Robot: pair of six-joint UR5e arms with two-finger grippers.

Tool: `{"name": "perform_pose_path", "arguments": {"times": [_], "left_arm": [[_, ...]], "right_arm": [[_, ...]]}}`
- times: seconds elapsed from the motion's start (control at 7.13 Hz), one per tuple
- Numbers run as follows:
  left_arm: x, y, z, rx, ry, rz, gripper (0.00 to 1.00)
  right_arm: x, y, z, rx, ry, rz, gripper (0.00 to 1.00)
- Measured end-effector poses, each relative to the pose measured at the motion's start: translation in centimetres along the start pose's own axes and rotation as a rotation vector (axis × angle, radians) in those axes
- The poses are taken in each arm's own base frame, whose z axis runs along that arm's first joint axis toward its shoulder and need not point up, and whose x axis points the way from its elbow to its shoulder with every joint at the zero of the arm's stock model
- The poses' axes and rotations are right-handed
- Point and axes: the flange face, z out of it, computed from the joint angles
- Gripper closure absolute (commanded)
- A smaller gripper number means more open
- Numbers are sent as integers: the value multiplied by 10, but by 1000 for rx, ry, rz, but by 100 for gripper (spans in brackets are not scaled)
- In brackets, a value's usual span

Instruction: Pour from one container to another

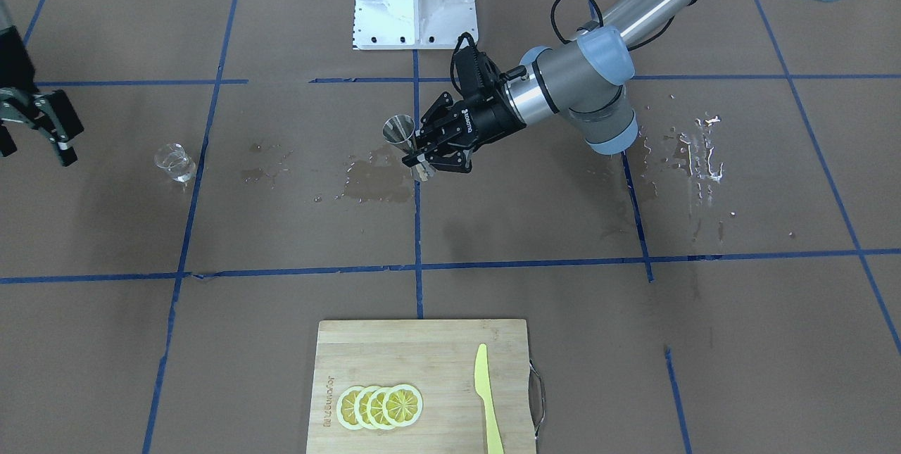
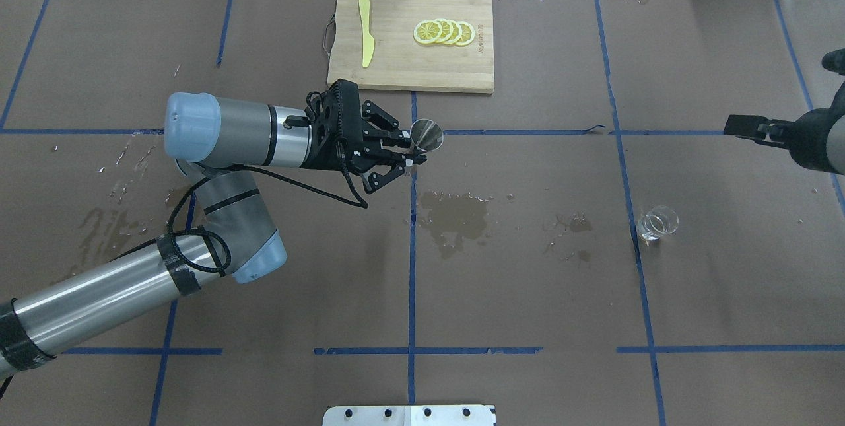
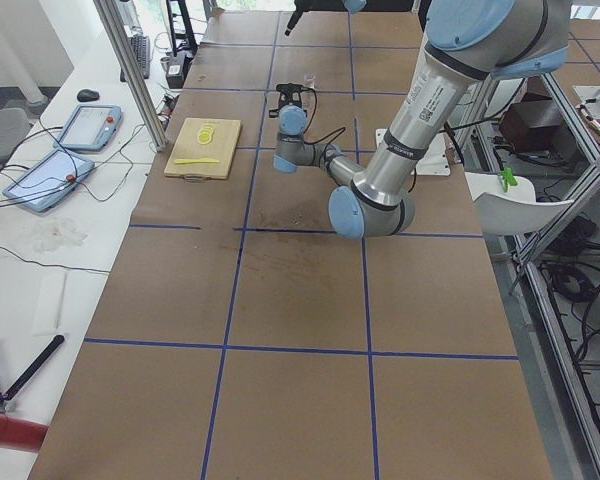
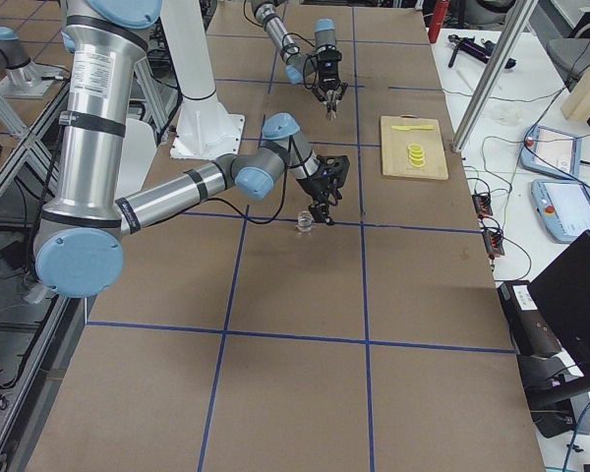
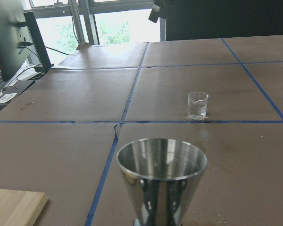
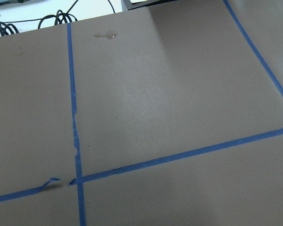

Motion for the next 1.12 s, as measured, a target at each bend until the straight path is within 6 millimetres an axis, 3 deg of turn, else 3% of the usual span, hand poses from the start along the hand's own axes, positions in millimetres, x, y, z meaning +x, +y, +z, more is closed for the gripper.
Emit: {"name": "perform_pose_path", "arguments": {"times": [0.28,0.56,0.84,1.12], "left_arm": [[-1,0,0,0,-7,-1,100],[-1,0,0,1,-14,-2,100],[0,1,1,2,-13,-2,100],[1,1,1,2,-12,-3,100]], "right_arm": [[-29,71,13,169,21,16,0],[-39,119,26,319,9,22,0],[-37,155,48,444,6,-3,0],[-35,176,57,502,-7,-22,0]]}}
